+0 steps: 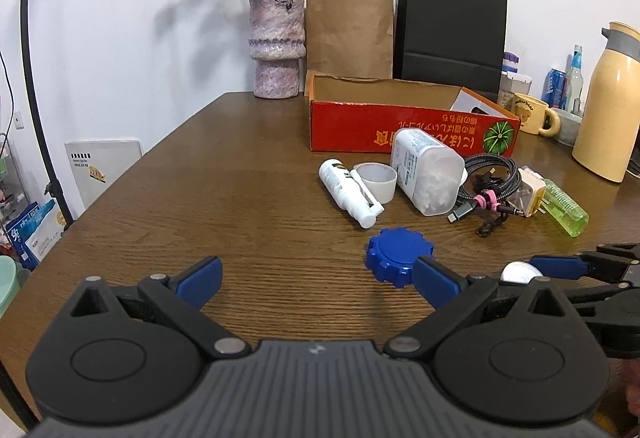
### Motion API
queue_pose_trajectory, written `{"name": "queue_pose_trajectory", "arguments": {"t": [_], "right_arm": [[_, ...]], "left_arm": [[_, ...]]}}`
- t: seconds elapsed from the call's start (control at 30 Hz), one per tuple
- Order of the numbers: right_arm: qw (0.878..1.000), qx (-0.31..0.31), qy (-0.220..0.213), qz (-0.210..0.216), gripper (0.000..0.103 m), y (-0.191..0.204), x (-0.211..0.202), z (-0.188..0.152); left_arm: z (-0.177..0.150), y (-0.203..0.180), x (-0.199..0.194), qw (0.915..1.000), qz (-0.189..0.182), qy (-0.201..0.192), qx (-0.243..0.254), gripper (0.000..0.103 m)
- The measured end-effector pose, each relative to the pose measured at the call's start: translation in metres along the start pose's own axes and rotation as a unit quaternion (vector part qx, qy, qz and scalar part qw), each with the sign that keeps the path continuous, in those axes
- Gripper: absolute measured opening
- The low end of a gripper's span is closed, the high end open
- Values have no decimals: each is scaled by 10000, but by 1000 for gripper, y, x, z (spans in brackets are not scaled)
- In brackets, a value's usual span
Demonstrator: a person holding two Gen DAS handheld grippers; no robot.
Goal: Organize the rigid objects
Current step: 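Close the right tool on the white bottle cap while the left tool approaches the blue cap, then close the left tool on the blue ridged bottle cap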
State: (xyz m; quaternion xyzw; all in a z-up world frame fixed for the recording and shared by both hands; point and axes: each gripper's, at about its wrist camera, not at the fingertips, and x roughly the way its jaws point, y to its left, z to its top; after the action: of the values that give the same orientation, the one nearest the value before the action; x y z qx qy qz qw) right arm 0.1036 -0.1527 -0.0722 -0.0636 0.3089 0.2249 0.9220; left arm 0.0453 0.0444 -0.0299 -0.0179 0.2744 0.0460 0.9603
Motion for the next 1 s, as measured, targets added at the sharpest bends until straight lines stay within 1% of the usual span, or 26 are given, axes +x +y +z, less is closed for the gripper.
{"name": "queue_pose_trajectory", "arguments": {"t": [0.03,0.07,0.27,0.4,0.73,1.0], "right_arm": [[10000,-13,-11,34,41,0,0,0],[10000,-32,-17,58,40,0,-1,1],[9999,-16,-77,133,40,-6,-3,-1],[9998,48,-195,86,40,-14,-7,0],[9979,254,-542,-266,40,-55,-16,6],[9960,452,-623,-448,40,-85,-10,10]], "left_arm": [[0,-1,1,10000,6,21,-3,103],[1,-1,3,10000,8,33,-5,103],[5,-8,7,10000,5,62,38,103],[8,-15,13,9999,-6,106,107,103],[16,-38,35,9992,-50,279,273,103],[16,-57,55,9981,-92,480,368,103]]}}
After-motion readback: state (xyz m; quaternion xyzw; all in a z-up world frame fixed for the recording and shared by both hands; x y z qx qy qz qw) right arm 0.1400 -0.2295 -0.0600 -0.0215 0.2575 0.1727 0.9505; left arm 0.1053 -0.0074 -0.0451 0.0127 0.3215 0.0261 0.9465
